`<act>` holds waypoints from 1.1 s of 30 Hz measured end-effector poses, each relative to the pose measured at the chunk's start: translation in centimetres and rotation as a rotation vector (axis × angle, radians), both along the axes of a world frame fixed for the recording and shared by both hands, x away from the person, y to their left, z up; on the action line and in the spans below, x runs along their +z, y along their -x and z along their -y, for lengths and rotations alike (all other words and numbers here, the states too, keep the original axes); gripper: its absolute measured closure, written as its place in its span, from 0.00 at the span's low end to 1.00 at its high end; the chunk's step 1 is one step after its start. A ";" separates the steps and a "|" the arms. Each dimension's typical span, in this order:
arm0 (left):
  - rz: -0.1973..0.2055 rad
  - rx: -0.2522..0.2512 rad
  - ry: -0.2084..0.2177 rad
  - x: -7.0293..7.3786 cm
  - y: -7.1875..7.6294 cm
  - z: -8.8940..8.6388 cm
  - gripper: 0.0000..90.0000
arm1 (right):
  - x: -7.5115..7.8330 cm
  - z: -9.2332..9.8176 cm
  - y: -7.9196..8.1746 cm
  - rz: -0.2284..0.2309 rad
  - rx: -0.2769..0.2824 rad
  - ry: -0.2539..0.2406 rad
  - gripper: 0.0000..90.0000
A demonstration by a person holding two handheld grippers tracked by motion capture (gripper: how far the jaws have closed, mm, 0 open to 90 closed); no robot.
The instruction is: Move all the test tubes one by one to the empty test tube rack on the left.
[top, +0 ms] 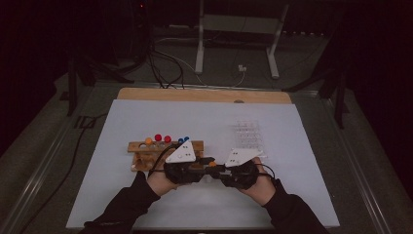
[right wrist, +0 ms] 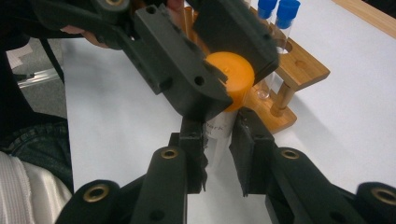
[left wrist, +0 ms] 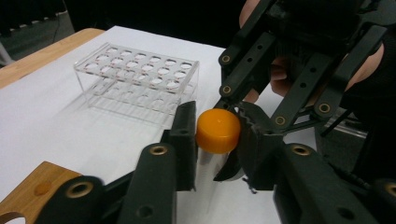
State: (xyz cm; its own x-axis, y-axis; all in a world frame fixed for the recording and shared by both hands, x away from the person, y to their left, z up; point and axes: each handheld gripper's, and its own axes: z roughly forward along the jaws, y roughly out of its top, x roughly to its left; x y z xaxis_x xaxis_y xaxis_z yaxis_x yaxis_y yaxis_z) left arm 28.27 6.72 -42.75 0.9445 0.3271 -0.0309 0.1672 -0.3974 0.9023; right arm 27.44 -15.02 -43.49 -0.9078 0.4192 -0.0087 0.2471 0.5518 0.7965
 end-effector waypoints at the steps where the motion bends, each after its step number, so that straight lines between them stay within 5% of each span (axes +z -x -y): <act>1: -0.002 0.000 0.005 0.0 0.0 0.0 0.79 | 0.0 0.0 0.0 0.001 -0.001 -0.002 0.84; 7: -0.002 -0.002 0.021 0.6 -0.1 -0.7 0.80 | 0.1 0.3 0.0 0.003 -0.010 -0.026 0.75; 15: 0.030 0.014 0.025 1.8 0.0 -1.9 0.80 | 0.0 1.0 -0.4 0.016 -0.080 -0.048 0.44; 22: 0.050 0.070 0.046 3.2 -0.3 -3.8 0.80 | -0.2 1.5 -0.7 0.004 -0.126 -0.078 0.18; 33: 0.123 0.216 0.076 5.9 -0.5 -9.1 0.80 | -0.6 1.8 -1.2 -0.032 -0.134 -0.109 0.00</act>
State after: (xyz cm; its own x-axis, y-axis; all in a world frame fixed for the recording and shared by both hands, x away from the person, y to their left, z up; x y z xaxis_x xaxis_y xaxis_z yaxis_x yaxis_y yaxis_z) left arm 28.79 15.80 -36.80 0.8511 0.5228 0.0476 0.1281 -0.2946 0.9470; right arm 28.62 -16.84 -44.05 -0.8427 0.5337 0.0712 0.3387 0.4227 0.8406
